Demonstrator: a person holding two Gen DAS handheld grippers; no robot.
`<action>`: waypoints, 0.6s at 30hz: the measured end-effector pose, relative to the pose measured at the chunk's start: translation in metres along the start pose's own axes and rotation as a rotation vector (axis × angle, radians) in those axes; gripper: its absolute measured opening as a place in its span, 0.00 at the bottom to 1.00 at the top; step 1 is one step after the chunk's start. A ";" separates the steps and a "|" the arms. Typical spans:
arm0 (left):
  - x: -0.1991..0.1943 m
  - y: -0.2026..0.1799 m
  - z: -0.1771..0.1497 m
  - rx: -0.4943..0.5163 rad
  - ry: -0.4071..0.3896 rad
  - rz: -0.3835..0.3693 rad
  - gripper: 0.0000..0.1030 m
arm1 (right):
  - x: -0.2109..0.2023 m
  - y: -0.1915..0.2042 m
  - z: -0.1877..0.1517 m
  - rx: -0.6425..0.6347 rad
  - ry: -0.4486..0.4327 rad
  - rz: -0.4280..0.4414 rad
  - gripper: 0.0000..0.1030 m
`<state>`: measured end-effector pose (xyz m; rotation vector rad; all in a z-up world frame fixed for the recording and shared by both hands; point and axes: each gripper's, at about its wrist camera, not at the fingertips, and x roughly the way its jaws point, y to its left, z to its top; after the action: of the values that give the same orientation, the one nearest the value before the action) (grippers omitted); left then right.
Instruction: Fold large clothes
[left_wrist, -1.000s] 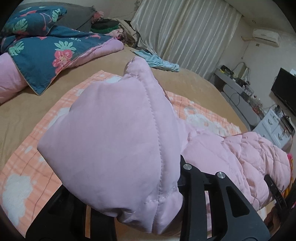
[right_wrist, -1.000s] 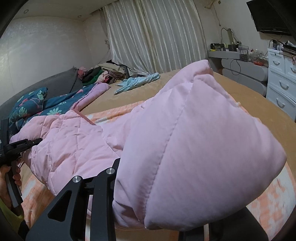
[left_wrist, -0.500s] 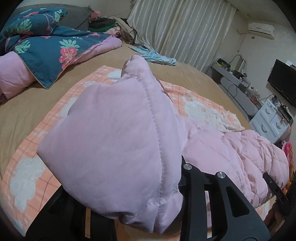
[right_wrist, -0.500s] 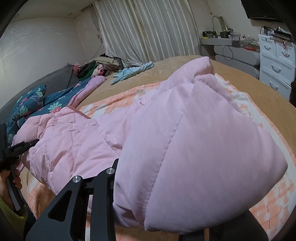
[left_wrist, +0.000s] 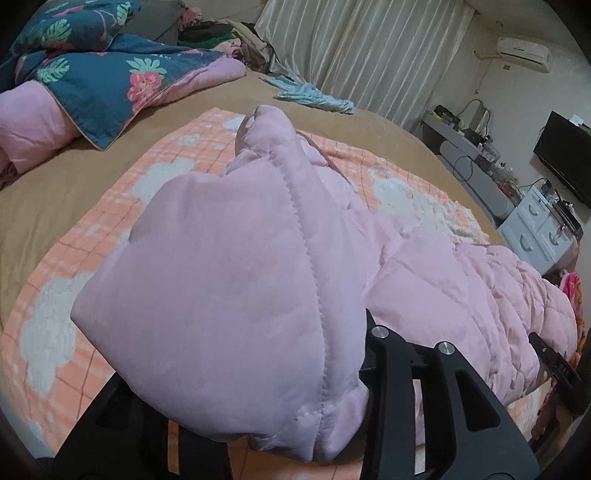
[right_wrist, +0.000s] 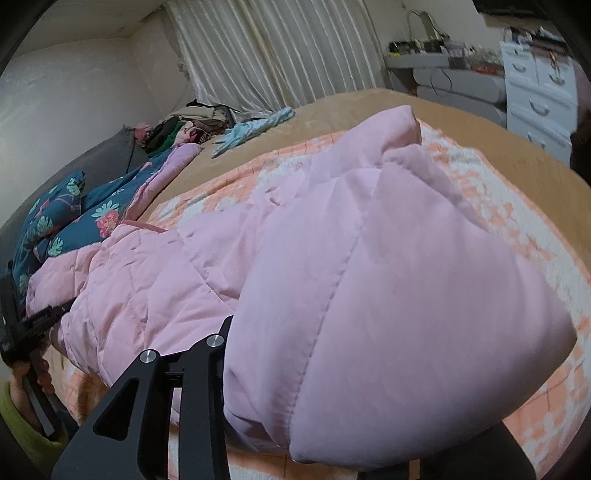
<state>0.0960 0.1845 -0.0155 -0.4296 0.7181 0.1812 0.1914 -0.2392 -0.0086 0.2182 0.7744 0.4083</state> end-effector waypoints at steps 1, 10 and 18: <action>0.001 0.001 -0.002 -0.001 0.002 0.000 0.30 | 0.001 0.000 -0.002 0.012 0.006 0.001 0.34; 0.011 0.012 -0.019 -0.020 0.026 0.010 0.38 | 0.026 -0.027 -0.016 0.169 0.087 0.006 0.45; 0.017 0.018 -0.025 -0.049 0.056 0.019 0.46 | 0.035 -0.031 -0.019 0.179 0.111 -0.031 0.70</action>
<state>0.0884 0.1896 -0.0489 -0.4764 0.7742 0.2053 0.2085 -0.2507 -0.0547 0.3524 0.9232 0.3235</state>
